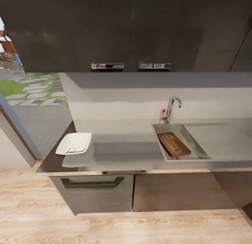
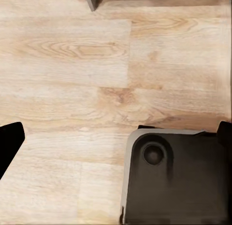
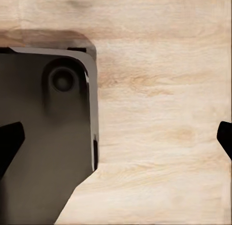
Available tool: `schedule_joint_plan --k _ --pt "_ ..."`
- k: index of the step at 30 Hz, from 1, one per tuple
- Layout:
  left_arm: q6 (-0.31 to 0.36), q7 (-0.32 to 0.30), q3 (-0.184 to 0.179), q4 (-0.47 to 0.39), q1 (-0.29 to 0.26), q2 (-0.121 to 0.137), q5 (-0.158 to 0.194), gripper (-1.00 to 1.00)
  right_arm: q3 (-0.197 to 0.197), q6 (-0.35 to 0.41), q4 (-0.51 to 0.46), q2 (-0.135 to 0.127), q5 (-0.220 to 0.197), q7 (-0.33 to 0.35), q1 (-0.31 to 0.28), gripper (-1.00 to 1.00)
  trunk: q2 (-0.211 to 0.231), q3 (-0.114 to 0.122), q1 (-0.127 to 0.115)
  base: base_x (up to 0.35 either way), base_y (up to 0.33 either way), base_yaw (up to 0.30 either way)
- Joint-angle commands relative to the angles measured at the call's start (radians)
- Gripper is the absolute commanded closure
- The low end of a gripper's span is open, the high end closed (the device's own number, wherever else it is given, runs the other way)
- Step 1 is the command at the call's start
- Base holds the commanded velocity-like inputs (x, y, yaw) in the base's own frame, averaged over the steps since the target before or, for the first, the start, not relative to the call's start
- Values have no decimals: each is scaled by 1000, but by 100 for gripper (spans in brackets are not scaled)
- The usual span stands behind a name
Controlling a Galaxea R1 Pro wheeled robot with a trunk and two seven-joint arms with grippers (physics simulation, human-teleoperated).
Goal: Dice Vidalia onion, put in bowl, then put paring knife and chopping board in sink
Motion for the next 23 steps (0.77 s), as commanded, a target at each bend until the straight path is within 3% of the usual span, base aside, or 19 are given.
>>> schedule_joint_plan --k 1,5,10,19,23 --pt "25 11 -8 -1 0 -4 9 -100 -8 1 0 4 -16 -7 -1 -100 -2 -2 1 0 0 0" --pt "109 63 -13 8 0 -20 7 -100 -3 8 2 9 -45 -30 1 -100 -2 -2 1 0 0 0" --pt "116 63 -14 99 0 -9 6 -100 -3 8 2 16 -49 -33 1 -100 -2 -2 1 0 0 0" --pt "121 65 -20 257 0 -31 5 -100 -2 9 2 18 -49 -33 1 -100 -2 -2 1 0 0 0" --pt "121 65 -20 330 0 -16 6 -100 -2 9 2 19 -49 -33 1 -100 -2 -2 1 0 0 0"
